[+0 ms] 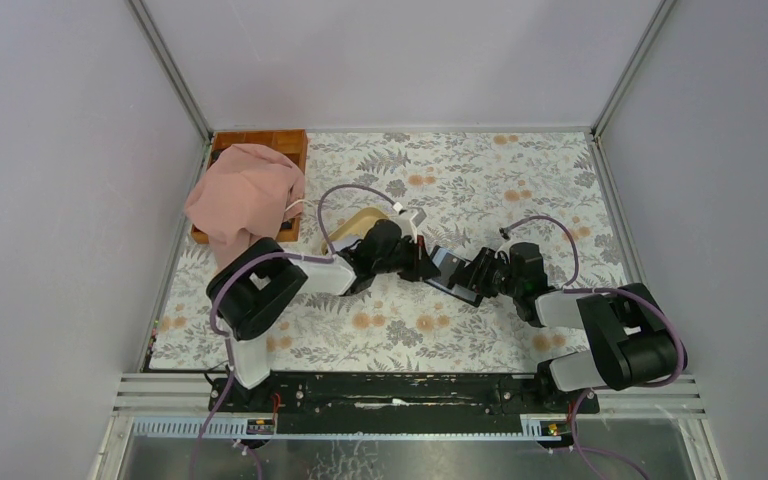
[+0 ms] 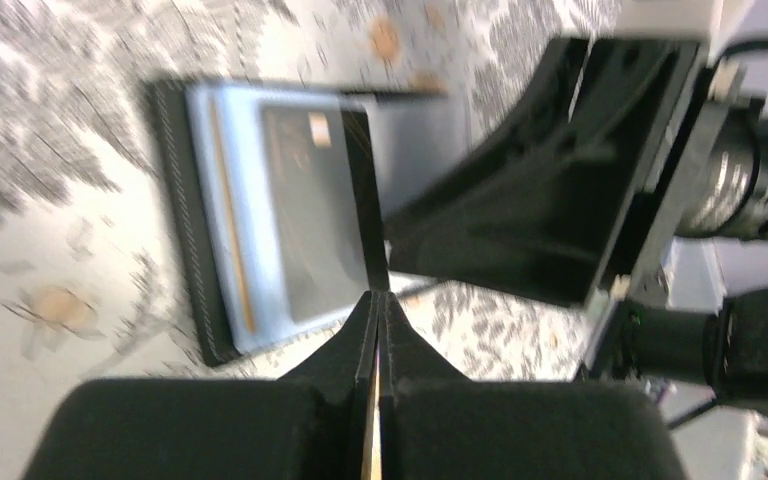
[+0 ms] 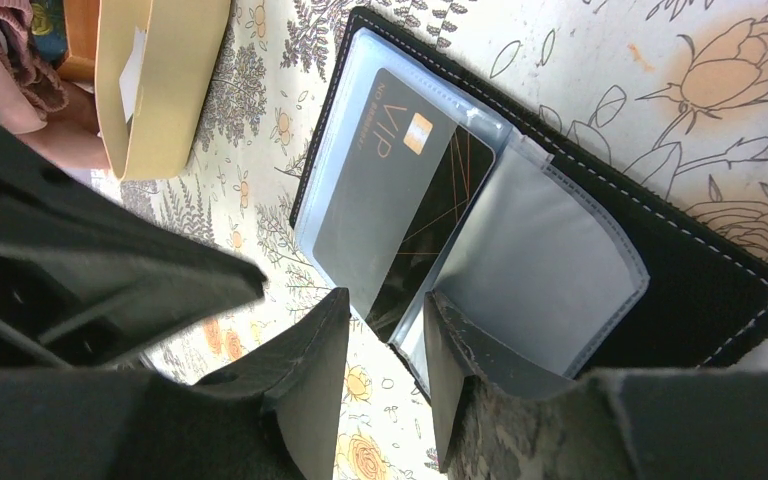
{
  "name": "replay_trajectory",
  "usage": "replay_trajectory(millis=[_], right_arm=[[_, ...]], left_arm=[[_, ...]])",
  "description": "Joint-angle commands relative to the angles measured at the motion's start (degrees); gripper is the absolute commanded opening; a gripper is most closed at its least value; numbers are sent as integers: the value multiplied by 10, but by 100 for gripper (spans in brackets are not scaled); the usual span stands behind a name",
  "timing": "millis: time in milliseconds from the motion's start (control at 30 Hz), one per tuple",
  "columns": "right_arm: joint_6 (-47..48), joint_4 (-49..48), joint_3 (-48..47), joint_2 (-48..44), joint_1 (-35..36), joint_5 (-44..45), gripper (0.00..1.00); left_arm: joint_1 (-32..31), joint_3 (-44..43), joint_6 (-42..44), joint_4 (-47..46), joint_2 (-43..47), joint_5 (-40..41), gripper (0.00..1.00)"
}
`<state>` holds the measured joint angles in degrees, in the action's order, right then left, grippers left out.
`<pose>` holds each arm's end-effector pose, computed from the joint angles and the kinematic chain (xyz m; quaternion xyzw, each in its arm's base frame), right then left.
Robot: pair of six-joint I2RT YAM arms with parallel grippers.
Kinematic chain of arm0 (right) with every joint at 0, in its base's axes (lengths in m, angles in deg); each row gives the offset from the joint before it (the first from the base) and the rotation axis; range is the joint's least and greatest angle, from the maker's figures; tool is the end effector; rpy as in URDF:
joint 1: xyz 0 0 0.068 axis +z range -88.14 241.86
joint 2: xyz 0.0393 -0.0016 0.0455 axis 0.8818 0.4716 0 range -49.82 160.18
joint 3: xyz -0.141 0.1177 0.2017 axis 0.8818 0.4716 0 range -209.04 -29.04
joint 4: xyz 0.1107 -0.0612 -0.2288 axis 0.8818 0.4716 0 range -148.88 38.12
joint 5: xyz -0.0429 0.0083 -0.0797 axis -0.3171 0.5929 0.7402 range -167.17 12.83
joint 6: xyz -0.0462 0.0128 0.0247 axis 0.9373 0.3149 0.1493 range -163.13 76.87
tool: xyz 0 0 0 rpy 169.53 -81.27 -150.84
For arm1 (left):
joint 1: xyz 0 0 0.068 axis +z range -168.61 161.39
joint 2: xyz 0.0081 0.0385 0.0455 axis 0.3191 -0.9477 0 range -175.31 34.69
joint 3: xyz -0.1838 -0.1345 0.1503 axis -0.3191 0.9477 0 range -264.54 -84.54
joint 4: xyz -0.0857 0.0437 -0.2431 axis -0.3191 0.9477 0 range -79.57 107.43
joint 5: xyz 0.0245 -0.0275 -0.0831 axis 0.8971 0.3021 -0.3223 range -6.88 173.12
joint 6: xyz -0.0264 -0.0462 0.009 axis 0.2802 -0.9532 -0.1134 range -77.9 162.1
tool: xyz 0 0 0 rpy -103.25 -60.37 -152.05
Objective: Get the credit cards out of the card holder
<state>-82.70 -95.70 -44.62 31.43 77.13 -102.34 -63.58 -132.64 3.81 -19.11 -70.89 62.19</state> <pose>0.2164 0.0746 0.1246 0.0685 0.8448 0.3951 0.3542 0.2513 -0.2691 0.1432 0.1426 0.8358 -0.4531 0.2754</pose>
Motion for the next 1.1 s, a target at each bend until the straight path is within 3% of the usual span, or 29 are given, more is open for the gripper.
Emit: replay_trajectory(millis=[0, 300, 833, 1067], right_arm=[[-4, -29, 1, -11, -3, 2, 41], [0, -13, 10, -38, -9, 25, 41], [-19, -27, 2, 4, -16, 26, 48], [-20, -46, -8, 33, -15, 7, 49]], left_arm=[[19, -52, 39, 19, -22, 49, 0], [23, -94, 86, 59, -99, 76, 0], [14, 56, 42, -12, -67, 82, 0], [10, 74, 24, -44, -81, 65, 0]])
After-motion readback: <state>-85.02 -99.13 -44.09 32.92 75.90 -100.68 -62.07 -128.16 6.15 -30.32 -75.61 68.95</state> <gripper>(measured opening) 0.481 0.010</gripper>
